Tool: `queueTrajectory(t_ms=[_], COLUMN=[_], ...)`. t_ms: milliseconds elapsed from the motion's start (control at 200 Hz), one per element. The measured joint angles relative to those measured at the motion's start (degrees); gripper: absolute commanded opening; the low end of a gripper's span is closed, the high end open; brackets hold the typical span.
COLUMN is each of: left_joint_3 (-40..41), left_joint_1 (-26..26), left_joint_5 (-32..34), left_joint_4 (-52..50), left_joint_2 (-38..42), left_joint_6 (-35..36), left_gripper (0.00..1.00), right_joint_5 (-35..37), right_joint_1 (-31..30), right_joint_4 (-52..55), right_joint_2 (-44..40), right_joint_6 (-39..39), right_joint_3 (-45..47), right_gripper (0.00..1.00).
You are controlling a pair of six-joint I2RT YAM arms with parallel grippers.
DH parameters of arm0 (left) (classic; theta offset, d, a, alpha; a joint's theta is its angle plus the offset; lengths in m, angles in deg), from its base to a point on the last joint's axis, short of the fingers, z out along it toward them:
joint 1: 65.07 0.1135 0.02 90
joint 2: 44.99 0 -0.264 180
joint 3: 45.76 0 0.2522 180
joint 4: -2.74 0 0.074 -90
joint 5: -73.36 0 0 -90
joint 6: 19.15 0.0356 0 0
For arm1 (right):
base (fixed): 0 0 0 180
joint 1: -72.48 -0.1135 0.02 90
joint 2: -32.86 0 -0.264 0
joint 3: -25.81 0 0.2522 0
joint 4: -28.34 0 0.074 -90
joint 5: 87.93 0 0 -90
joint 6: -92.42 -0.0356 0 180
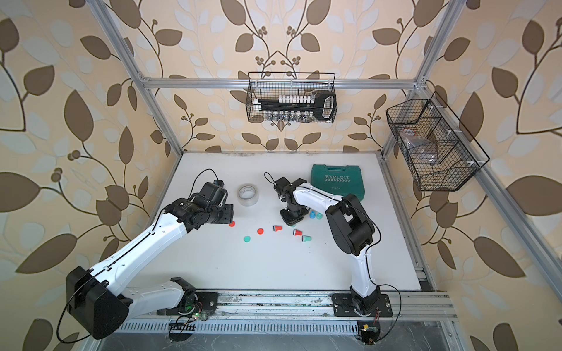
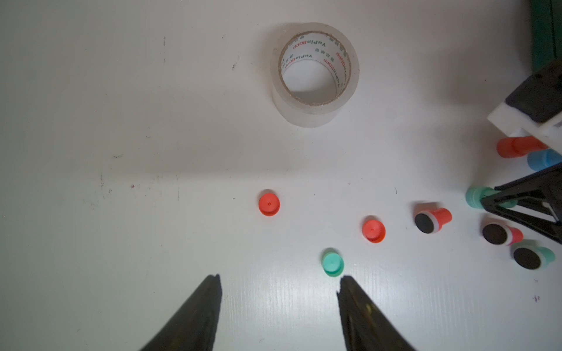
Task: Close the stamp cap
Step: Close the cover of the stamp.
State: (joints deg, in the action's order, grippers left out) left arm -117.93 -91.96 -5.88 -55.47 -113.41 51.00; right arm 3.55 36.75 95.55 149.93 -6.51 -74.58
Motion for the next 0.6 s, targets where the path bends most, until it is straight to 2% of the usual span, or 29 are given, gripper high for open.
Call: queueTrajectory(t_ms=[600], left_joint_3=[-0.02], left_joint_1=[0.0], left_joint_5=[-0.04], left_joint_4=[-0.04], left_joint_2=[-0.66], left_joint_6=[0.02], left_gripper=[0.64], right_joint_5=[0.07], right_joint_1=[-2.84], right_joint_4=[-2.54], right_joint_2=[1.36], right_joint_6=[-0.74], right_joint_3=[-0.11], right_gripper=[0.0])
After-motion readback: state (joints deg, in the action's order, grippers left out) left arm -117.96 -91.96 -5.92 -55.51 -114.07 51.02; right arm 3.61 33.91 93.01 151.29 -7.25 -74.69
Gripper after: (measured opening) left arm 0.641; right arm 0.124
